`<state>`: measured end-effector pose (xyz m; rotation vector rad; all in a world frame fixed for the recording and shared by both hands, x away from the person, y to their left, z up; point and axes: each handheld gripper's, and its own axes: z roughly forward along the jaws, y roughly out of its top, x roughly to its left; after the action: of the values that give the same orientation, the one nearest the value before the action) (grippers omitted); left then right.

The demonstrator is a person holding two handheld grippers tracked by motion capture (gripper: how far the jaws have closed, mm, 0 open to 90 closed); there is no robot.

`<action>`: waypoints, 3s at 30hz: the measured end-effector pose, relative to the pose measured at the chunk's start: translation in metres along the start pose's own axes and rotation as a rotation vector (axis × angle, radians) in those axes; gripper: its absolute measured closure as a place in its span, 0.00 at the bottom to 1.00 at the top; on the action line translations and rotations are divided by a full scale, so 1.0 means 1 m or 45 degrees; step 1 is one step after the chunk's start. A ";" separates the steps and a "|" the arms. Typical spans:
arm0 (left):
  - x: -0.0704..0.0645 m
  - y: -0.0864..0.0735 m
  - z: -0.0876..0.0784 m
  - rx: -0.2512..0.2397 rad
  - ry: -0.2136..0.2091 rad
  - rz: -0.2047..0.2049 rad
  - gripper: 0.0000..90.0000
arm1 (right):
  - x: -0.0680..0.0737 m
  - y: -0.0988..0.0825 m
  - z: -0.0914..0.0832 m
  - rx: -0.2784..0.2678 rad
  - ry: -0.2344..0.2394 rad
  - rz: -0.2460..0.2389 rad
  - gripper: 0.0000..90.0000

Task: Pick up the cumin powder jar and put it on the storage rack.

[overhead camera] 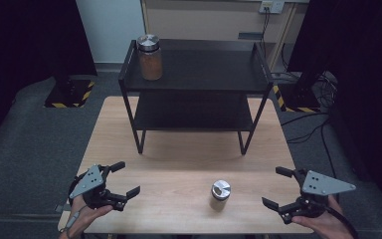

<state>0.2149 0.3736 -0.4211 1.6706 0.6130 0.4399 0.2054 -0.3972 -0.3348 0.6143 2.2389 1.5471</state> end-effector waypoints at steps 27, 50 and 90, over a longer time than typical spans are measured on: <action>-0.001 0.001 0.002 0.016 -0.013 0.010 0.01 | -0.019 0.000 0.087 0.173 0.175 -0.003 0.03; -0.002 0.002 0.003 0.031 -0.018 0.023 0.01 | -0.023 -0.016 0.145 0.214 0.301 -0.061 0.25; -0.002 0.002 0.005 0.033 -0.024 0.010 0.01 | -0.053 0.090 0.139 0.274 0.448 -0.148 0.39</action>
<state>0.2166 0.3689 -0.4202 1.7002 0.6003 0.4231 0.3354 -0.2879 -0.2956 0.2747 2.6738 1.4603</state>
